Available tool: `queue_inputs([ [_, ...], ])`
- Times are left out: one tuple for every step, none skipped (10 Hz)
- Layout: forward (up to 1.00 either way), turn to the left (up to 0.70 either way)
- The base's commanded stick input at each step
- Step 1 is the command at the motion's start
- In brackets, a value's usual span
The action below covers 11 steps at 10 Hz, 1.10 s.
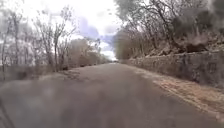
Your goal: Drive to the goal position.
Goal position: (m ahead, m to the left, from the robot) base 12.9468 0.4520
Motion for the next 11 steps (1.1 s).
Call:
queue_inputs([
  [0.7, 0.0],
  [0.7, 0.0],
  [0.7, 0.0],
  [0.7, 0.0],
  [0.7, 0.0],
  [0.7, 0.0],
  [0.7, 0.0],
  [0.7, 0.0],
  [0.7, 0.0],
  [0.7, 0.0],
  [0.7, 0.0],
])
